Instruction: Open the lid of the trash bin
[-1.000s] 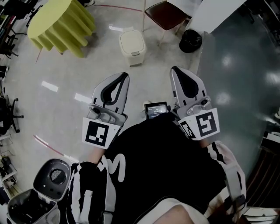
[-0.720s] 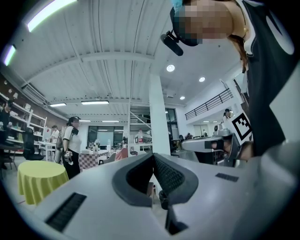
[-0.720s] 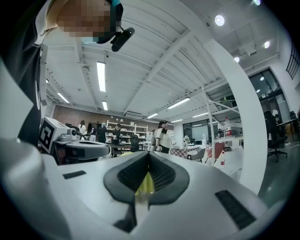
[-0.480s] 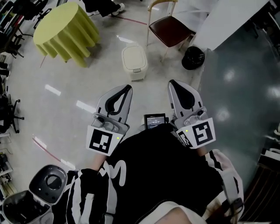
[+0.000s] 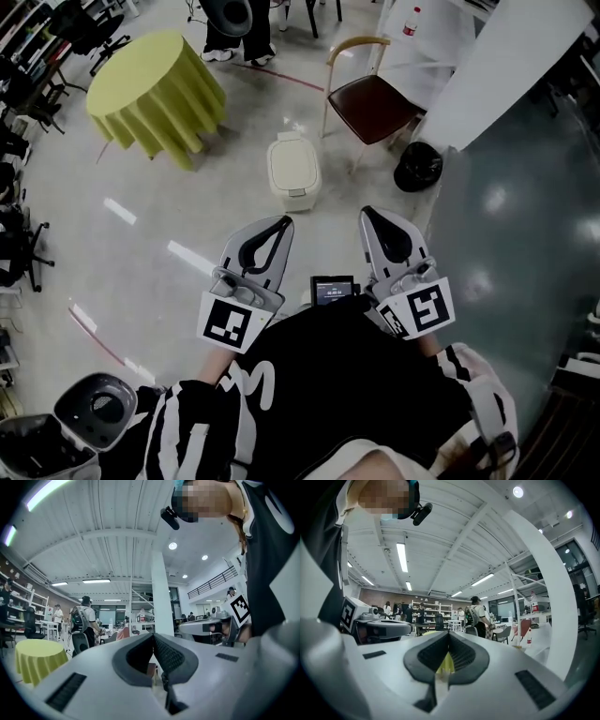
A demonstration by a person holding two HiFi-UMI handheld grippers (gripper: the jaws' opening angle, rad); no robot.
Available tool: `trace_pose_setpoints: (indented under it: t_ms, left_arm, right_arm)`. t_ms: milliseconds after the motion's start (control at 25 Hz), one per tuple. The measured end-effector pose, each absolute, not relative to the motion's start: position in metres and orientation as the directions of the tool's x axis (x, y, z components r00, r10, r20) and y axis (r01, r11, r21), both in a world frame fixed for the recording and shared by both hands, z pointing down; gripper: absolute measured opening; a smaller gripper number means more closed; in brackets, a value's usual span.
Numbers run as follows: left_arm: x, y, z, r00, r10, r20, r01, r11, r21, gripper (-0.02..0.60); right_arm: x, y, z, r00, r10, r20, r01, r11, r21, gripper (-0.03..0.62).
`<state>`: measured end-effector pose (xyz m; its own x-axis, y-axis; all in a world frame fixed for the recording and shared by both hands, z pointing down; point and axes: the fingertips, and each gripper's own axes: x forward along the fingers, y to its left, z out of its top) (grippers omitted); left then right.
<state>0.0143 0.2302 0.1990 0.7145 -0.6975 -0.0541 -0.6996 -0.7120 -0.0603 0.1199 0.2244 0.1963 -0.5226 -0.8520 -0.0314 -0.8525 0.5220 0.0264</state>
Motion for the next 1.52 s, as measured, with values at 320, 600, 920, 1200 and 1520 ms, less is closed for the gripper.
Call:
trace_pose_setpoints:
  t_ms: [320, 600, 920, 1200, 1520]
  left_arm:
    - [0.010, 0.224, 0.201, 0.695, -0.717, -0.054, -0.719, -0.693, -0.046, 0.009]
    - [-0.001, 0.220, 0.201, 0.694, -0.718, -0.053, -0.720, -0.694, -0.030, 0.009]
    - [-0.009, 0.219, 0.196, 0.699, -0.713, -0.063, -0.715, -0.698, -0.030, 0.009]
    - [-0.001, 0.218, 0.193, 0.703, -0.708, -0.070, -0.711, -0.702, -0.034, 0.009]
    - [0.009, 0.222, 0.203, 0.692, -0.719, -0.055, -0.721, -0.692, -0.030, 0.009]
  right_arm:
    - [0.112, 0.216, 0.198, -0.552, -0.833, -0.028, -0.834, 0.552, 0.023, 0.011]
    - [0.100, 0.211, 0.201, -0.552, -0.834, -0.014, -0.834, 0.551, 0.013, 0.009]
    - [0.092, 0.212, 0.197, -0.553, -0.833, -0.017, -0.833, 0.553, -0.003, 0.011]
    - [0.098, 0.213, 0.194, -0.553, -0.833, -0.029, -0.833, 0.553, -0.001, 0.011]
    - [0.112, 0.215, 0.201, -0.553, -0.832, -0.038, -0.832, 0.554, -0.013, 0.009]
